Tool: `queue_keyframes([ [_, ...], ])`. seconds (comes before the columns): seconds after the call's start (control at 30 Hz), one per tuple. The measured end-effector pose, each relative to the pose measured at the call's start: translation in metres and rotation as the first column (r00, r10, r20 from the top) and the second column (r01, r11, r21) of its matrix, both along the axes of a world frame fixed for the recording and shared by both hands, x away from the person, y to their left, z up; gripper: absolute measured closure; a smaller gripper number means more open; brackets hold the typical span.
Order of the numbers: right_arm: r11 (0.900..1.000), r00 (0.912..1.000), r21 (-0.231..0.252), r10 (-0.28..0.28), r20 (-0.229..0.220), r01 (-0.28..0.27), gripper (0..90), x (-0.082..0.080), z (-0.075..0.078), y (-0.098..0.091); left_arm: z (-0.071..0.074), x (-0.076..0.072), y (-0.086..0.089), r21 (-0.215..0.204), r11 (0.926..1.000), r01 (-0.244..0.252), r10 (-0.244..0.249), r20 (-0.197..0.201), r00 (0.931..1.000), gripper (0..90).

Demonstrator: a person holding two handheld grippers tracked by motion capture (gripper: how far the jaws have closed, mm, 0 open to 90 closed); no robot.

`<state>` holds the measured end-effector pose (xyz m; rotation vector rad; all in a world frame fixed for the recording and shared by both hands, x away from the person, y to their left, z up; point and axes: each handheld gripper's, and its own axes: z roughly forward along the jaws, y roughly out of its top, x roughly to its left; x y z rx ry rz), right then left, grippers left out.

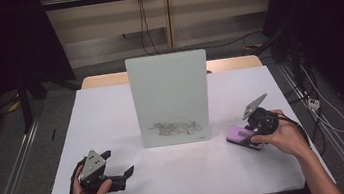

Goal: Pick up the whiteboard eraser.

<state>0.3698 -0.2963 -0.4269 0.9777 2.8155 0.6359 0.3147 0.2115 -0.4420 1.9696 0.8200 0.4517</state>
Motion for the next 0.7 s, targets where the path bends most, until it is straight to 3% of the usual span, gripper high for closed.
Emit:
queue_keyframes([
  [0.3, 0.9992, 0.9994, 0.019, -0.034, 0.007, 0.034, 41.2, -0.0011, 0.0015, 0.0008, 0.0002, -0.0001, 0.0017, -0.009, 1.0, -0.003, 0.003, 0.0, 1.0, 4.9],
  [0.7, 0.9893, 0.9944, 0.12, -0.09, 0.056, 0.083, 41.4, -0.0017, 0.009, 0.0026, -0.0023, 0.0022, 0.0056, -0.021, 0.9996, -0.02, 0.02, -0.019, 0.9996, 4.9],
])
